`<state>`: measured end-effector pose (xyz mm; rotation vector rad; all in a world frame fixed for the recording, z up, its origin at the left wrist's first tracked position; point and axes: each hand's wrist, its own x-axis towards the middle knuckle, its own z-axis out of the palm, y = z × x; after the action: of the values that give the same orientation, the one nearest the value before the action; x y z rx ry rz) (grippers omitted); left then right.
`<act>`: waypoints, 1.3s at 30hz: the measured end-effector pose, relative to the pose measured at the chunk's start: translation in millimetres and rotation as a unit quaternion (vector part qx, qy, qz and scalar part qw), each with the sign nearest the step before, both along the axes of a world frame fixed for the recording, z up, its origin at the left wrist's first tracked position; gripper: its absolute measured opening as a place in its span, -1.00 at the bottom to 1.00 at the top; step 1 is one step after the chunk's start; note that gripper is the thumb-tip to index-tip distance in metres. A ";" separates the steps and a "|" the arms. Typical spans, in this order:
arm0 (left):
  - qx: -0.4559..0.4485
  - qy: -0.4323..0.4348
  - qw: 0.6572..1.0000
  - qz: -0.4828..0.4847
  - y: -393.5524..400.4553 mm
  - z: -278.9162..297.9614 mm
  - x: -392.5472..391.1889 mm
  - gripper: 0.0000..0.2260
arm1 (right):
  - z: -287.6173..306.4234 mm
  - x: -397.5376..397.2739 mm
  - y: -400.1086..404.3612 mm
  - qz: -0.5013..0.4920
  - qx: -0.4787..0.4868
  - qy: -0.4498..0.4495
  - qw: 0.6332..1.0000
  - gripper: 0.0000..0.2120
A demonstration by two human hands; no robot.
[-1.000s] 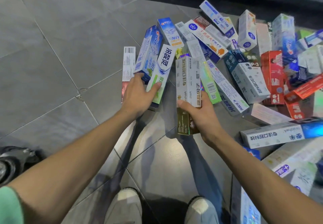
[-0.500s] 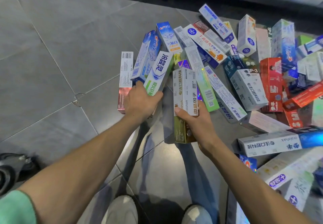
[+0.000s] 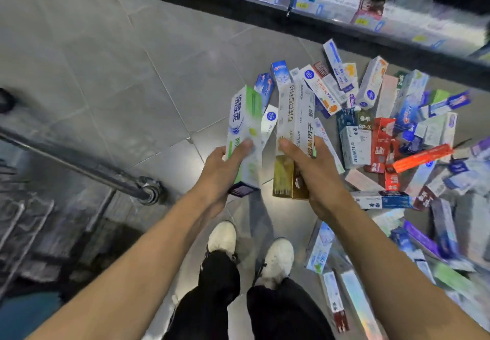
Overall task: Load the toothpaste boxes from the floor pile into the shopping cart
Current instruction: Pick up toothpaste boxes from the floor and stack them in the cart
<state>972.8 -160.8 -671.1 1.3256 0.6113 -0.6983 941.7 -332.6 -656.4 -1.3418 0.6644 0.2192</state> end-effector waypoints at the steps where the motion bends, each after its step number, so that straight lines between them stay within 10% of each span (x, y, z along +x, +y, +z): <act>1: -0.025 0.002 1.000 0.002 4.4 35.4 -3.7 -0.59 | 30.1 2.9 6.0 0.008 0.009 0.000 1.000 -0.79; 10: -0.026 -0.038 0.995 0.083 71.9 275.9 -4.2 -0.01 | 279.6 42.7 77.6 0.113 -0.008 -0.028 0.993 -0.66; 18: -0.063 -0.102 0.967 0.225 174.5 401.9 -22.0 -0.73 | 404.4 54.5 194.6 0.228 -0.027 -0.079 0.970 -0.59; 31: 0.100 -0.039 0.883 0.457 361.8 368.7 -135.4 -0.36 | 397.4 20.1 399.9 0.467 -0.075 -0.035 0.880 -0.62; 37: 0.206 0.053 0.887 0.409 378.9 309.4 -154.5 -0.27 | 338.2 19.6 438.7 0.499 -0.143 -0.012 0.854 -0.63; 39: 0.222 0.076 0.898 0.372 379.4 292.0 -150.7 -0.51 | 318.7 28.1 443.5 0.517 -0.165 -0.013 0.840 -0.61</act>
<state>822.1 218.6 -379.1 1.3071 1.3717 -0.0188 969.8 110.8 -337.7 -1.9386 -0.1341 0.9862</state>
